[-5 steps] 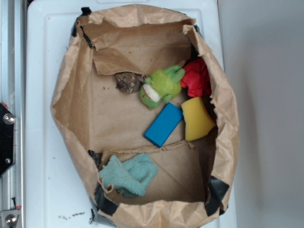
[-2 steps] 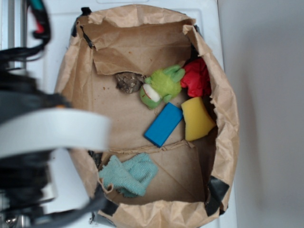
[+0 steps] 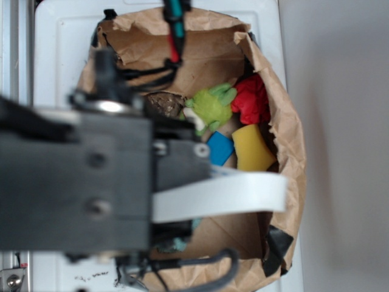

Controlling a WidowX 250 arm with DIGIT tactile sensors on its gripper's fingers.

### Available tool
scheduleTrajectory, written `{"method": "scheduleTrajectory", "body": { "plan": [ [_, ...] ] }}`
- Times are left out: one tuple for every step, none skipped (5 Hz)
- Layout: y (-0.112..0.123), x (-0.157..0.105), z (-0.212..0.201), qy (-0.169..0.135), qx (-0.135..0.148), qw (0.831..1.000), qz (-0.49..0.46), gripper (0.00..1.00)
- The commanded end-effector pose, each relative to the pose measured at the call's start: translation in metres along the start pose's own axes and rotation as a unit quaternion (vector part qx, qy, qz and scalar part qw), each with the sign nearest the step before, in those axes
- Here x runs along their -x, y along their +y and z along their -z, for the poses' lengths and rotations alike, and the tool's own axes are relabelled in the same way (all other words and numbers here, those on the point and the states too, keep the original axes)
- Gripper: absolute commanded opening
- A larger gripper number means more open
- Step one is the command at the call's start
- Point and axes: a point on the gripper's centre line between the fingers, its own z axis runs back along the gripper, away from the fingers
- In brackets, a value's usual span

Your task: Grab the blue cloth.

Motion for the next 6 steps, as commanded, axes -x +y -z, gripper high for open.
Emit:
{"method": "scheduleTrajectory", "body": {
  "plan": [
    [0.020,-0.029,0.020,-0.015,0.035,0.997,0.066,1.00],
    [0.022,-0.046,0.038,-0.005,0.033,0.997,0.068,1.00],
    [0.006,-0.043,0.059,0.003,0.030,0.994,0.103,1.00],
    [-0.019,-0.027,0.078,0.013,0.049,0.985,0.167,1.00],
    [-0.033,-0.023,0.071,0.006,0.066,0.975,0.212,1.00],
    [-0.033,-0.023,0.071,0.006,0.066,0.975,0.212,1.00]
  ]
}}
